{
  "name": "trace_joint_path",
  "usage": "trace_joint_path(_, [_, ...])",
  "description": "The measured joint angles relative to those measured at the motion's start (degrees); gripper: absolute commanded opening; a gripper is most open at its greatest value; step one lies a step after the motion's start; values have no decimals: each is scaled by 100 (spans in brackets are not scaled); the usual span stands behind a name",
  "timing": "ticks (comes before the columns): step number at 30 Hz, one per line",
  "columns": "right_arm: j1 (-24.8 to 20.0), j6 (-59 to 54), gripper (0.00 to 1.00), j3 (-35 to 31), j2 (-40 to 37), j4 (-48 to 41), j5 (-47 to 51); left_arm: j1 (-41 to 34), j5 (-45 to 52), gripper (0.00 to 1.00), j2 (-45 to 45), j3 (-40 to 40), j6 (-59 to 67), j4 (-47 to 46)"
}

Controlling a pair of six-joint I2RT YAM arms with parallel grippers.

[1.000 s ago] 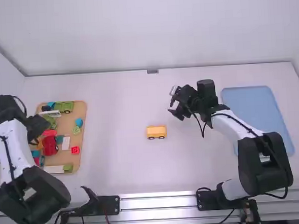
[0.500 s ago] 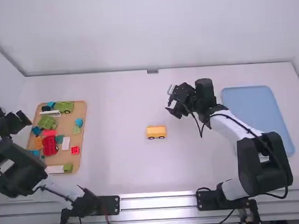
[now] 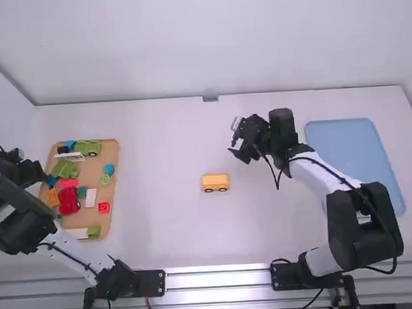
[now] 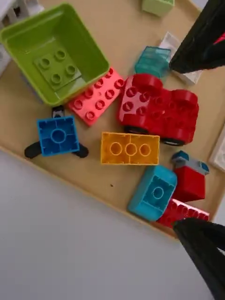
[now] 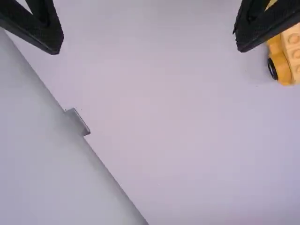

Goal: Assemble lego blocks to make yellow taxi

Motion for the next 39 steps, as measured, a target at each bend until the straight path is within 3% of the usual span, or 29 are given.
trace_joint_path(9, [0,0,98,0,0,13,0,0,-81,78,0,-1023,162,931])
trace_joint_path(14, [0,2,98,0,0,-24,-2,17,-160,64,0,-1488,144,1384])
trace_joint_path(23, [0,-2,98,0,0,-111,-2,28,-166,56,0,-1615,15,1755])
trace_joint_path(39, [0,0,98,0,0,-133,-2,26,-275,54,0,-1880,-229,2197])
